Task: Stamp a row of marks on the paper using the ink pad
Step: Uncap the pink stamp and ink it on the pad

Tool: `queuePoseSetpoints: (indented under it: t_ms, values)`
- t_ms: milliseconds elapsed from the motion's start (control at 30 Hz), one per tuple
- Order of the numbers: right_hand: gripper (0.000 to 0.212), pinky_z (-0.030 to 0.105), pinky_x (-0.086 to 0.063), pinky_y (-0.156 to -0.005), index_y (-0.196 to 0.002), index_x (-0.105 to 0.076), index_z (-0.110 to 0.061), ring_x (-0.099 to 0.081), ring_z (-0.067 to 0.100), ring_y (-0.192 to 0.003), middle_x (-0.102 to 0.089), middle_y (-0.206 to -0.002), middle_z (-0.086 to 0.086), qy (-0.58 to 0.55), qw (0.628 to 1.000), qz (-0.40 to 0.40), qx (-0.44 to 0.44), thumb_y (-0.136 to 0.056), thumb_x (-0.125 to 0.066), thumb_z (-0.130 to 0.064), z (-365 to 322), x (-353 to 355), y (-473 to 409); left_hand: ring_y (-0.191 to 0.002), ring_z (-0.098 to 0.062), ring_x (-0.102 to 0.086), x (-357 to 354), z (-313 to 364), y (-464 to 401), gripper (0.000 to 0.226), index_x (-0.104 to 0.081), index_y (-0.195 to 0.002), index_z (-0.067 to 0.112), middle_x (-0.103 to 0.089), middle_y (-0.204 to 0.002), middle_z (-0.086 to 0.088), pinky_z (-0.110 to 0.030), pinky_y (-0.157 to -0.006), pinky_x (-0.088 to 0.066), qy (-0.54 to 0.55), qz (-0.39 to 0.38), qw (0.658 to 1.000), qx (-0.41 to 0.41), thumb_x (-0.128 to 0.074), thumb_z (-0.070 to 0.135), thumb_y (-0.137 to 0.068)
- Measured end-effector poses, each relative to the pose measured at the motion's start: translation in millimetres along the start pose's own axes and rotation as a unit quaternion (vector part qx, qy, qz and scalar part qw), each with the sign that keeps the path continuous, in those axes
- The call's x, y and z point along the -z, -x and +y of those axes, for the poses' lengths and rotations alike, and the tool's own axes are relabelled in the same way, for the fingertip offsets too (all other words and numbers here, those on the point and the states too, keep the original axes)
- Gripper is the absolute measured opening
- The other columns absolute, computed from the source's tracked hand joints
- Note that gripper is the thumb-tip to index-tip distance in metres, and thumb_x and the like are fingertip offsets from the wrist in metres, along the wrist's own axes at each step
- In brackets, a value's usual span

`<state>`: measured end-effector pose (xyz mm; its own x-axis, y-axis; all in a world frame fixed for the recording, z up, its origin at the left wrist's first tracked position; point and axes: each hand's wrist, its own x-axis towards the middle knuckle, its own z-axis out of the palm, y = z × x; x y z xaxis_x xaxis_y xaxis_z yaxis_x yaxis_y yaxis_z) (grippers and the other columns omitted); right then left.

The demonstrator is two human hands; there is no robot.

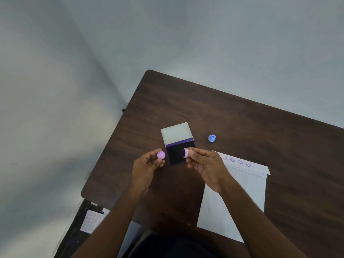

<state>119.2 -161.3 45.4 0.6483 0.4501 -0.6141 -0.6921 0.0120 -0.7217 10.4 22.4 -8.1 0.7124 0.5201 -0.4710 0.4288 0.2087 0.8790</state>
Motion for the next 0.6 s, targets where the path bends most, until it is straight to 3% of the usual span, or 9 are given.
queuePoseSetpoints:
  t_ms: [133, 233, 400, 600]
  values:
    - [0.021, 0.026, -0.058, -0.065, -0.108, -0.07, -0.001, -0.068, 0.021, -0.071, -0.071, -0.09, 0.017, 0.004, 1.0, -0.005, -0.018, -0.09, -0.061, -0.008, 3, -8, 0, -0.078, -0.009, -0.072, 16, -16, -8, 0.029, -0.071, -0.113, 0.013, -0.076, -0.088, 0.003, -0.02, -0.076, -0.057, -0.078, 0.049, 0.996, -0.01, -0.072, 0.013, -0.085]
    - [0.024, 0.025, -0.057, -0.064, -0.112, -0.067, 0.002, -0.067, 0.02, -0.069, -0.07, -0.089, 0.017, 0.005, 1.0, -0.013, -0.026, -0.091, -0.059, -0.007, 5, -12, 0, -0.083, 0.001, -0.068, 20, -22, -13, 0.028, -0.071, -0.111, 0.016, -0.073, -0.093, 0.008, -0.008, -0.075, -0.051, -0.14, 0.075, 0.987, -0.031, -0.074, 0.017, -0.083]
    - [0.024, 0.026, -0.057, -0.065, -0.113, -0.067, 0.001, -0.067, 0.021, -0.07, -0.07, -0.09, 0.017, 0.011, 0.999, -0.017, -0.03, -0.092, -0.058, -0.007, 7, -16, -1, -0.083, -0.007, -0.061, 20, -31, -17, 0.027, -0.072, -0.11, 0.016, -0.07, -0.097, 0.002, -0.002, -0.074, -0.041, -0.256, 0.107, 0.957, -0.083, -0.074, 0.023, -0.084]
    - [0.021, 0.026, -0.057, -0.065, -0.109, -0.07, -0.003, -0.066, 0.02, -0.071, -0.071, -0.092, 0.016, 0.003, 0.999, -0.009, -0.039, -0.093, -0.057, -0.007, 8, -18, -3, -0.096, -0.017, -0.055, 23, -45, -22, 0.028, -0.072, -0.112, 0.018, -0.067, -0.102, 0.0, -0.02, -0.082, -0.038, -0.336, 0.115, 0.927, -0.121, -0.072, 0.026, -0.085]
